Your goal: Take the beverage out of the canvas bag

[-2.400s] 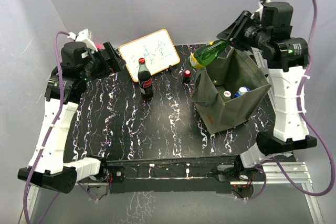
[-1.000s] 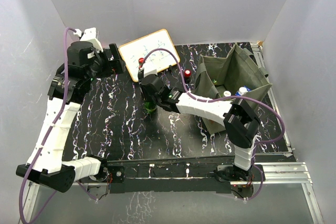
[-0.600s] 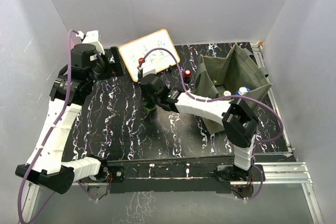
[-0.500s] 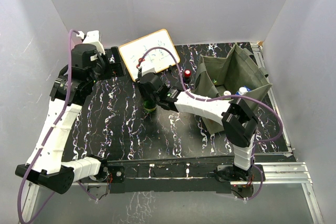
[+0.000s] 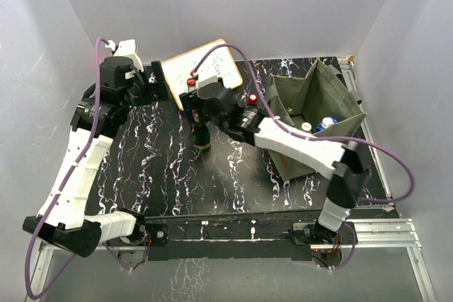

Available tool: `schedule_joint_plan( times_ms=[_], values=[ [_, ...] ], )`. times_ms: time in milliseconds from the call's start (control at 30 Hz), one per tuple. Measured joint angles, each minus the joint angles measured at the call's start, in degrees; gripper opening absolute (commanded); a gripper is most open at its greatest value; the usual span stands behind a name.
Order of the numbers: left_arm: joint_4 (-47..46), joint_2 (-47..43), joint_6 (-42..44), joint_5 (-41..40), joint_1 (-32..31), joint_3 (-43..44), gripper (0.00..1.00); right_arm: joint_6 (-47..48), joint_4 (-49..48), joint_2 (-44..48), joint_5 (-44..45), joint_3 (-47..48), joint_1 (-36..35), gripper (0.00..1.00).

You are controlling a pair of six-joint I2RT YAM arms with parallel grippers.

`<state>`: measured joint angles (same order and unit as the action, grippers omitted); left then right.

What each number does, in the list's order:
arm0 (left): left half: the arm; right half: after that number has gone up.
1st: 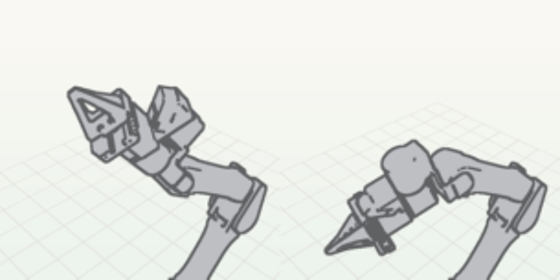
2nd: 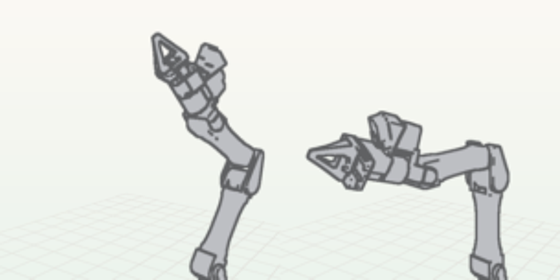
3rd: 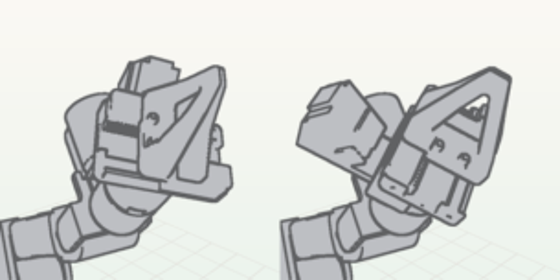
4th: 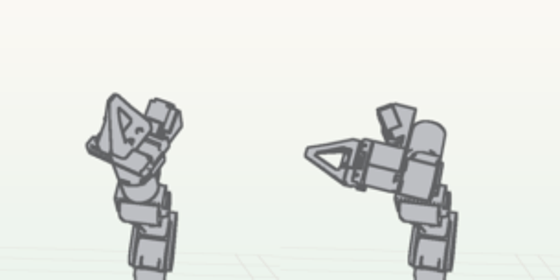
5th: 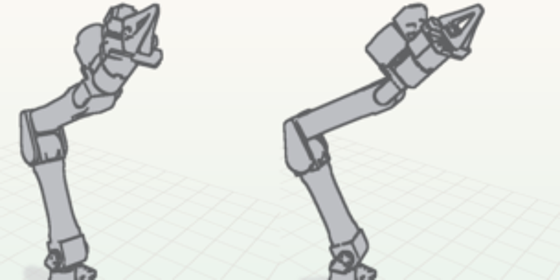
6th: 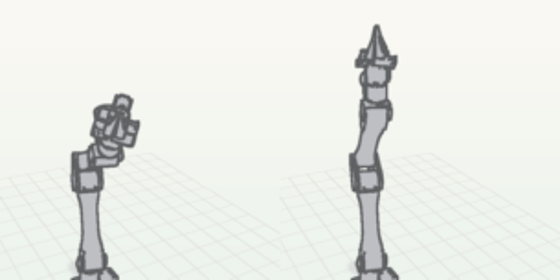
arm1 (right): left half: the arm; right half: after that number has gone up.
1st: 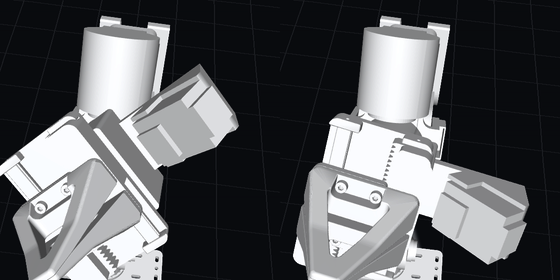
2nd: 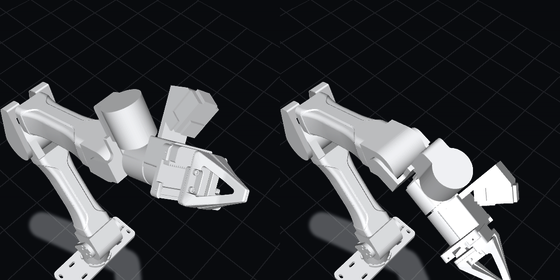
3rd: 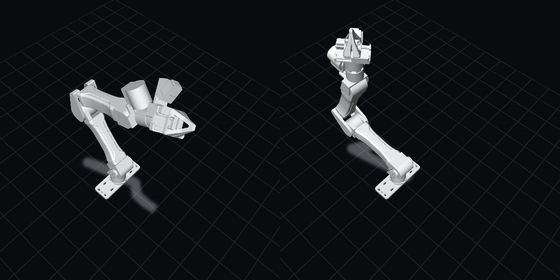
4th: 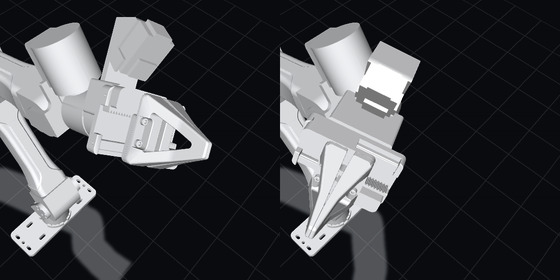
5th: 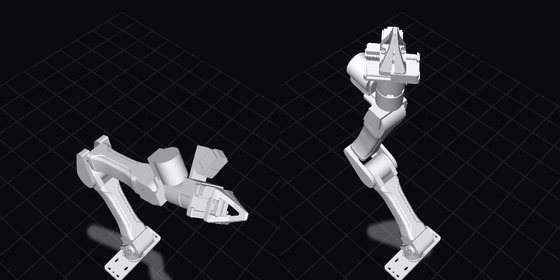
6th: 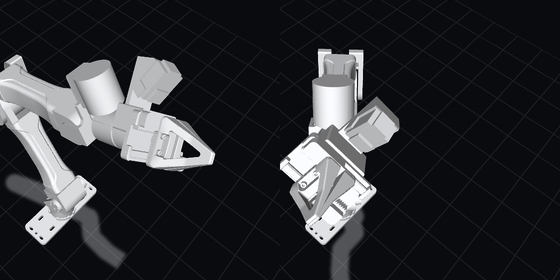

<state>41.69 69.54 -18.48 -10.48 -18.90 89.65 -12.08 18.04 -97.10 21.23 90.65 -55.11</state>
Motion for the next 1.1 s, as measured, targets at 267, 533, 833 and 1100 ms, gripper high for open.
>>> schedule_joint_plan(
  times_ms=[267,533,833,1100],
  values=[
    [1.4,1.6,-3.9,-0.7,0.0,0.8,0.97,1.6,11.6,21.6,5.8,-3.1,0.0,0.87],
    [2.6,4.3,-8.9,-0.7,0.0,0.8,0.97,5.7,23.5,26.9,11.0,0.6,13.9,0.86],
    [0.5,2.1,-16.0,-3.7,0.0,-4.9,0.97,5.9,31.0,25.1,-0.1,2.9,35.2,0.87],
    [-0.4,2.4,-21.6,-9.6,0.5,-9.7,0.97,4.7,36.2,25.3,-9.8,1.7,46.0,0.87]
  ],
)
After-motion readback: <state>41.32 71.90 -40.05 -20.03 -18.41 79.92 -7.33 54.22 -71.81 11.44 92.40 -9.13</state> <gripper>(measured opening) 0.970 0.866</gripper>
